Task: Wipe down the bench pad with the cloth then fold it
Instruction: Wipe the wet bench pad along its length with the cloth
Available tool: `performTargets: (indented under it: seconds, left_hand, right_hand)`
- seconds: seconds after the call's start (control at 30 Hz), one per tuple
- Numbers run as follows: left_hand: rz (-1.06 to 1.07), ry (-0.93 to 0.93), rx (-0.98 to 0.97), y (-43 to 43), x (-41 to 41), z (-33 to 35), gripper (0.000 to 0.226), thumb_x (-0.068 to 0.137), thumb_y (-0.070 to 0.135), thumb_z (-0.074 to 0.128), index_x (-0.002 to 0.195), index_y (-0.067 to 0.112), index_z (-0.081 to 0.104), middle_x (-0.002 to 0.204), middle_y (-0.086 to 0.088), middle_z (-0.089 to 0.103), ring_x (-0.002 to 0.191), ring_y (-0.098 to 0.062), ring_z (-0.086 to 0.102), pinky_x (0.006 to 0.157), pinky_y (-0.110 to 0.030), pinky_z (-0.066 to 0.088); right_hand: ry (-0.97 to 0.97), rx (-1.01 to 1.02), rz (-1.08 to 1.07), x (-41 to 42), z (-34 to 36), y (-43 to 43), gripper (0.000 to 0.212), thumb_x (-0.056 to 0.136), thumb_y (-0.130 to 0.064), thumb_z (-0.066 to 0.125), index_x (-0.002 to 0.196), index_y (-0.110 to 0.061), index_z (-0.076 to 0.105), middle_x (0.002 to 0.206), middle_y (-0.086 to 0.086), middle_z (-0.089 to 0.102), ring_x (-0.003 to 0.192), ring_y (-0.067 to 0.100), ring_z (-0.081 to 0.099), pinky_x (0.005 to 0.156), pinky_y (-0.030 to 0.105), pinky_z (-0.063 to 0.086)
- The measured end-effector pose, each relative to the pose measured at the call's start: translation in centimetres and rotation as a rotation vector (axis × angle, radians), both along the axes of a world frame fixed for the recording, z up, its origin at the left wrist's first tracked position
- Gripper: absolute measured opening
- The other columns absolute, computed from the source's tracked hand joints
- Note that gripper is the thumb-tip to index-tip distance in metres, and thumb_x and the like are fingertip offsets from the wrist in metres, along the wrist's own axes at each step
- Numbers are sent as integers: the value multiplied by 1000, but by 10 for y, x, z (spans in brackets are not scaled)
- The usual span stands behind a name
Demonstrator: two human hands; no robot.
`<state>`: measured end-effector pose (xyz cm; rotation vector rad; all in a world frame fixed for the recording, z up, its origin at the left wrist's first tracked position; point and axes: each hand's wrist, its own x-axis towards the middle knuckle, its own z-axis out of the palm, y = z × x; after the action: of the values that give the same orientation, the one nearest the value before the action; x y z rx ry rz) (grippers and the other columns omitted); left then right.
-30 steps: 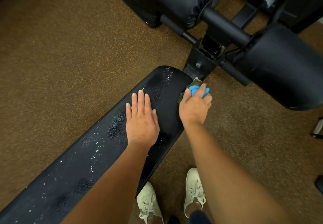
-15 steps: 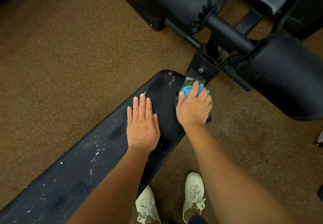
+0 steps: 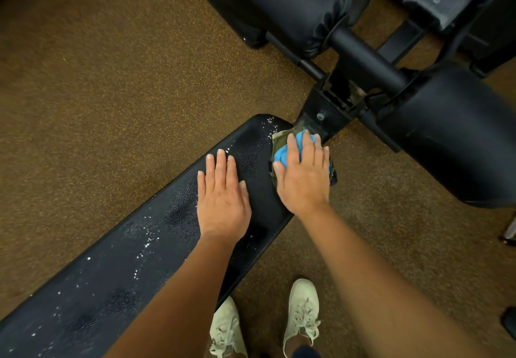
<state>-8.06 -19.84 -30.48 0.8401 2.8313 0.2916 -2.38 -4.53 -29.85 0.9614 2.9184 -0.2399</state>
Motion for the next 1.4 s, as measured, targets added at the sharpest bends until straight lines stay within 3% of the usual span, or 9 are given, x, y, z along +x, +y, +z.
performTargets:
  seconds: [0.2, 0.4, 0.57, 0.77, 0.93, 1.03, 1.13, 1.33, 1.4]
  left_hand:
    - [59, -4, 0, 7, -8, 0, 60, 98, 35, 17, 149, 4, 24, 159, -13, 13, 147, -30, 4, 119, -47, 10]
    - [71, -5, -15, 6, -6, -1, 61, 99, 36, 15, 150, 5, 21, 160, -12, 11, 148, -29, 2, 119, -47, 9]
    - [82, -12, -14, 8, -6, 0, 61, 99, 36, 13, 151, 6, 18, 160, -10, 9, 148, -26, -2, 119, -44, 4]
    - [114, -15, -2, 8, -6, 1, 59, 99, 35, 13, 151, 7, 20, 160, -10, 9, 148, -26, -1, 119, -45, 4]
    - [159, -28, -3, 9, -5, 3, 60, 98, 36, 12, 151, 7, 19, 160, -8, 8, 148, -24, -3, 119, -44, 1]
    - [177, -14, -9, 9, -4, 1, 60, 98, 35, 13, 150, 6, 22, 160, -9, 11, 148, -25, 0, 119, -46, 3]
    - [188, -9, -7, 10, -3, -1, 59, 99, 33, 16, 150, 6, 23, 160, -10, 13, 148, -26, 2, 118, -47, 4]
    - [204, -11, 15, 9, -3, -1, 59, 98, 33, 16, 149, 5, 25, 159, -10, 15, 148, -27, 4, 119, -46, 4]
    - [205, -11, 7, 7, -2, 0, 59, 98, 33, 16, 149, 5, 25, 159, -11, 16, 148, -27, 5, 119, -46, 5]
  right_hand:
    - [-49, -51, -64, -35, 4, 7, 65, 96, -43, 31, 148, -5, 22, 155, 21, 18, 144, 39, 8, 117, 53, 6]
    - [-18, -1, 249, -7, 8, 7, 62, 95, -42, 28, 146, -8, 30, 154, 18, 23, 145, 36, 12, 116, 51, 10]
    - [-58, -50, 34, -46, 9, 8, 64, 97, -41, 32, 149, -7, 19, 158, 18, 11, 145, 35, 4, 117, 52, 2]
    - [-18, -19, 434, -20, 7, 17, 59, 96, -41, 31, 146, -9, 31, 155, 13, 23, 145, 33, 11, 117, 48, 7]
    - [-82, -36, 213, -49, 14, 20, 62, 98, -40, 30, 150, -8, 17, 158, 16, 10, 146, 34, 1, 117, 49, 1]
    - [-63, -49, 425, -54, 11, 5, 61, 98, -40, 32, 149, -8, 20, 158, 15, 10, 146, 34, 0, 117, 48, 0]
    - [-35, -44, 591, -28, 8, 17, 60, 96, -40, 35, 146, -9, 30, 156, 14, 21, 146, 32, 10, 118, 49, 10]
    - [-84, -50, 290, -53, 13, 10, 64, 97, -42, 32, 150, -9, 17, 158, 16, 7, 146, 34, 0, 117, 50, 0]
    - [-82, -56, 384, -56, 13, -3, 64, 98, -41, 33, 150, -10, 17, 159, 16, 6, 146, 34, -2, 117, 50, -1]
